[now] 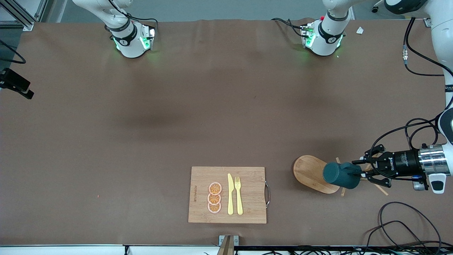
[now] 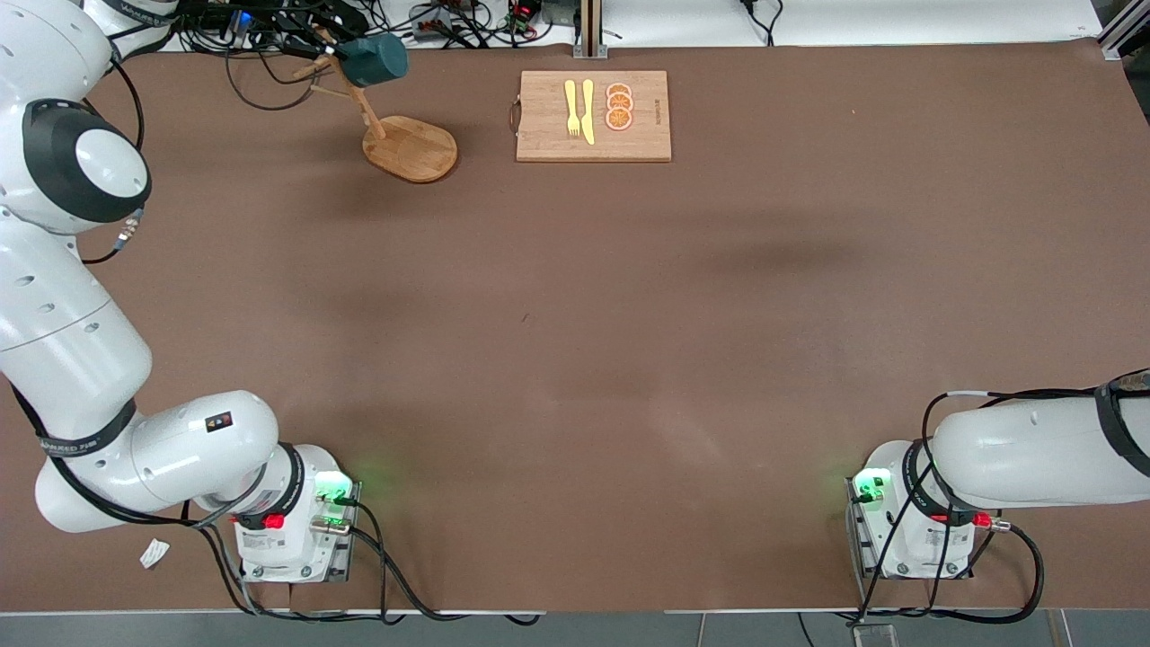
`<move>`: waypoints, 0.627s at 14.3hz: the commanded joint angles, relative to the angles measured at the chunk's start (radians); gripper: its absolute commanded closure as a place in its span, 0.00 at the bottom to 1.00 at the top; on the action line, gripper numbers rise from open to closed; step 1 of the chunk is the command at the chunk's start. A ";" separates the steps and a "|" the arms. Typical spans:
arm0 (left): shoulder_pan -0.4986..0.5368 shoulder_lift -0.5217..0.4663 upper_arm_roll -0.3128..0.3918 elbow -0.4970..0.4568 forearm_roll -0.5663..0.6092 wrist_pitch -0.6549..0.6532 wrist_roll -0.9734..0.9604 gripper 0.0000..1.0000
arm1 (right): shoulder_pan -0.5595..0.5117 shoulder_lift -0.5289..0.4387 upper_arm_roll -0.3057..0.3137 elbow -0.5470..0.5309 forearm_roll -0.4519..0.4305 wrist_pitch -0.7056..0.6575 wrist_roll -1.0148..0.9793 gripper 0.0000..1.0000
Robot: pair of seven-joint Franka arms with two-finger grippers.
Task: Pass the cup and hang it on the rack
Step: 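Hook the mug handle onto a rack peg with the left gripper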
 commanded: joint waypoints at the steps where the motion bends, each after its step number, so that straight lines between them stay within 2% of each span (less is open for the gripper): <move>1: -0.001 -0.002 -0.013 0.010 -0.012 -0.010 0.010 0.00 | 0.005 0.005 0.000 0.014 -0.016 -0.011 -0.006 0.00; 4: -0.002 -0.020 -0.019 0.008 -0.008 -0.013 0.007 0.00 | 0.004 0.005 0.000 0.014 -0.016 -0.011 -0.007 0.00; 6: -0.016 -0.068 -0.030 0.007 0.012 -0.024 0.007 0.00 | 0.004 0.005 0.000 0.014 -0.016 -0.011 -0.007 0.00; 9: -0.053 -0.143 -0.060 0.008 0.122 -0.114 0.010 0.00 | 0.005 0.005 0.000 0.014 -0.016 -0.011 -0.006 0.00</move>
